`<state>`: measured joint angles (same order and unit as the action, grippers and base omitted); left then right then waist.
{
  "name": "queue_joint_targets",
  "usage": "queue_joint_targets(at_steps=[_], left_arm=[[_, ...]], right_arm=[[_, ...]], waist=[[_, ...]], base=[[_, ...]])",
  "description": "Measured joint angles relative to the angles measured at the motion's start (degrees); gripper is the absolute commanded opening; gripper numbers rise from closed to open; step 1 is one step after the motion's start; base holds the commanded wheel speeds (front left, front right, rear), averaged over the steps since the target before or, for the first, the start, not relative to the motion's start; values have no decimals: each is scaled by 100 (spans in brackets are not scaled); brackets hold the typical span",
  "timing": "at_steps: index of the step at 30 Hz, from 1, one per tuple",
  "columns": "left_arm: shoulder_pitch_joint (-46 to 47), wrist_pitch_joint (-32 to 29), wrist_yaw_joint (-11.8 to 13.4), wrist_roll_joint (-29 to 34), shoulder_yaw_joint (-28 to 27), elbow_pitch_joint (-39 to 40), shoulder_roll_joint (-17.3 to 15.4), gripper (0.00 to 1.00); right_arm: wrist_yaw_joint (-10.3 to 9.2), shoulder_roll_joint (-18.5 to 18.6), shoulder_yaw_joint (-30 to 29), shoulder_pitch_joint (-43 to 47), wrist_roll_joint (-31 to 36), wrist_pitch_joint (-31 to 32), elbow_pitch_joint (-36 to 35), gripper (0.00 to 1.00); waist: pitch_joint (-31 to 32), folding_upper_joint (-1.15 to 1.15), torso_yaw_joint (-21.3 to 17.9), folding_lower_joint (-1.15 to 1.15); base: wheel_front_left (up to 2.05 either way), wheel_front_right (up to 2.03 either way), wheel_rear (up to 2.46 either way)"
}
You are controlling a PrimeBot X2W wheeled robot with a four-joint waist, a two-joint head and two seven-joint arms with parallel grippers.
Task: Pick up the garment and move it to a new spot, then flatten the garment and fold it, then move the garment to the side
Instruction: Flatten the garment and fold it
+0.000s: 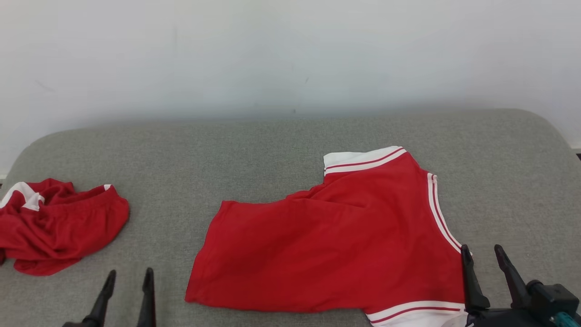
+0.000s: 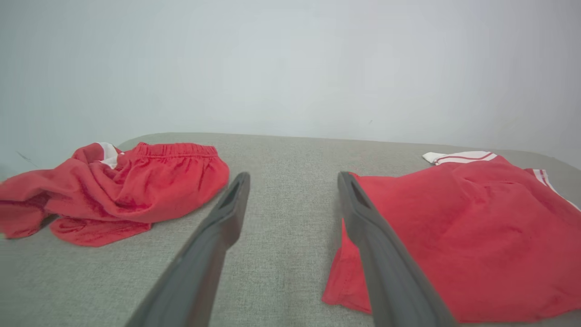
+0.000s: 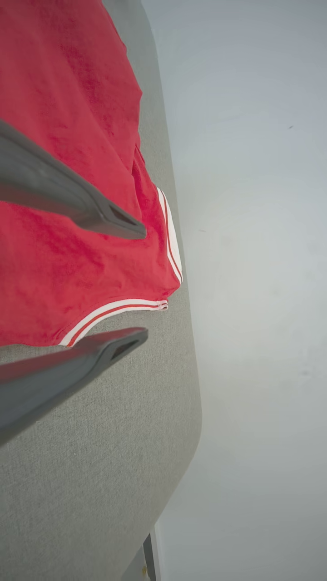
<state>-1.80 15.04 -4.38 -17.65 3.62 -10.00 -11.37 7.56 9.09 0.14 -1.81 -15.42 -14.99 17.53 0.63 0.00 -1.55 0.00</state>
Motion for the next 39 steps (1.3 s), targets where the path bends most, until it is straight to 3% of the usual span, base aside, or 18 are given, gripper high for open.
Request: queue_joint_targets(at_steps=[15,30,39], left_arm=[[-784,1,131,205,-578,754,108,100],[-827,1,-9,338,-590,628,157,100],[-538,0,-170,350,-160,257,145,100]], right_arm=[[0,-218,-446,1054,149,-11,-970,100],[0,-377,-400,1235,252,216,-1200,100],[0,-368,-460,1264,249,441,-1066,100]], waist=[[106,0,149,0],[38,0,194,0],[-13,0,146,1]], base=[[0,0,0],[0,0,0],[0,0,0]])
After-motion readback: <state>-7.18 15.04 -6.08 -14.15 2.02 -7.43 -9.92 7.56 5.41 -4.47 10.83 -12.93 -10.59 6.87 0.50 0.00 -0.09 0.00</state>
